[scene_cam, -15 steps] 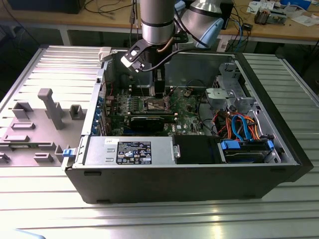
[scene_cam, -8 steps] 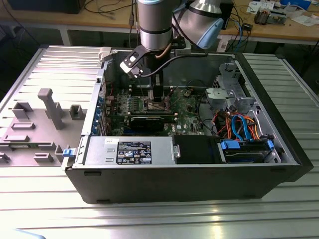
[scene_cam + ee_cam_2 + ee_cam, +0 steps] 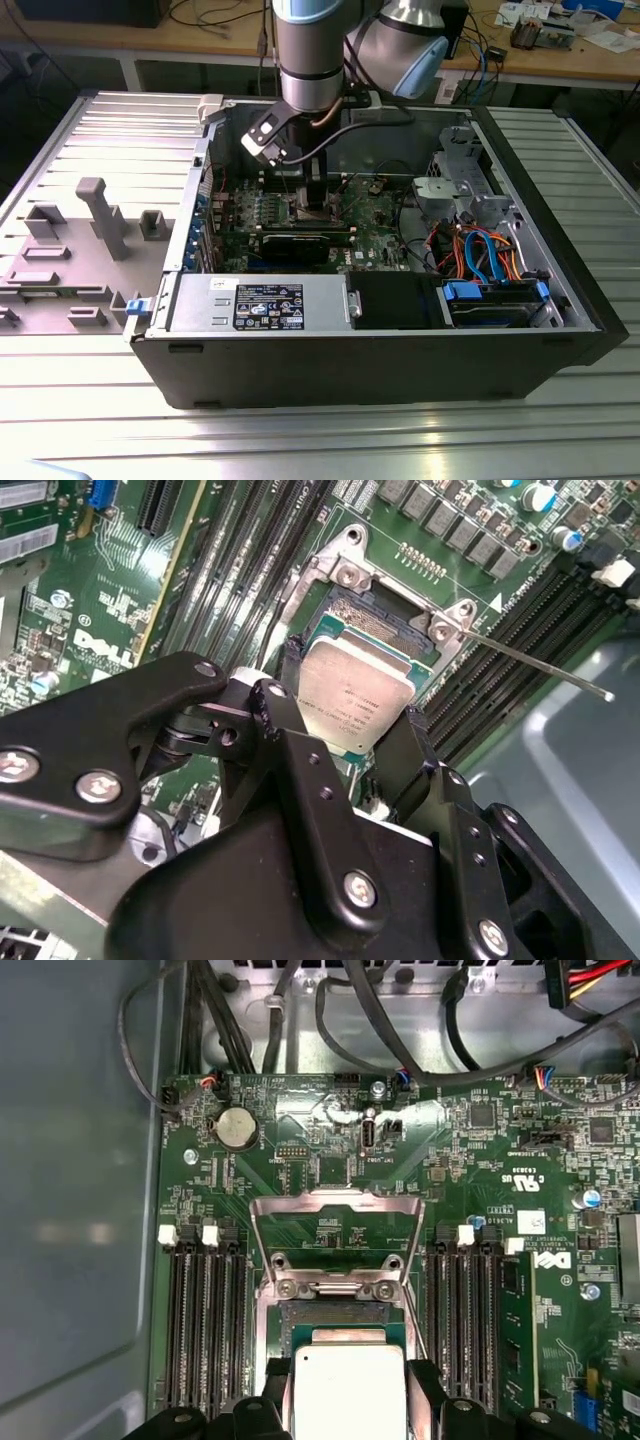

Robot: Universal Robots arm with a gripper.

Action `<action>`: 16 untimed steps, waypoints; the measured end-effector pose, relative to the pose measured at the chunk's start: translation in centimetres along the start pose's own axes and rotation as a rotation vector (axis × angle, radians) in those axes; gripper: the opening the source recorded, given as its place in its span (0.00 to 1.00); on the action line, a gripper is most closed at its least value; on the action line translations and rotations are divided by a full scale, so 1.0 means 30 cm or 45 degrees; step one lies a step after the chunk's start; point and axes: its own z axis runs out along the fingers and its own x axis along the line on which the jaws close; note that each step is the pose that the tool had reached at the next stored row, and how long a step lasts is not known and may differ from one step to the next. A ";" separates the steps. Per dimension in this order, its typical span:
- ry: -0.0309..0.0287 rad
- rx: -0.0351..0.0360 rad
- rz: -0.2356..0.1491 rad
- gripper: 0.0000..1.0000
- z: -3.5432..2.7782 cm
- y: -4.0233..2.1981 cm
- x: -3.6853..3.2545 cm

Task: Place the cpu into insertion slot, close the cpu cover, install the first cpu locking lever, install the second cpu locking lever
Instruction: 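Place the cpu into insertion slot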

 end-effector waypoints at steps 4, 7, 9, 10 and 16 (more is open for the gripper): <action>0.0000 0.0000 0.001 0.54 0.026 -0.002 0.000; -0.0002 0.0000 0.002 0.54 0.037 -0.003 -0.001; -0.0004 0.0004 0.004 0.54 0.044 -0.003 0.000; -0.0004 0.0006 0.005 0.54 0.046 -0.003 0.000; -0.0013 0.0024 0.016 0.54 0.055 -0.002 0.013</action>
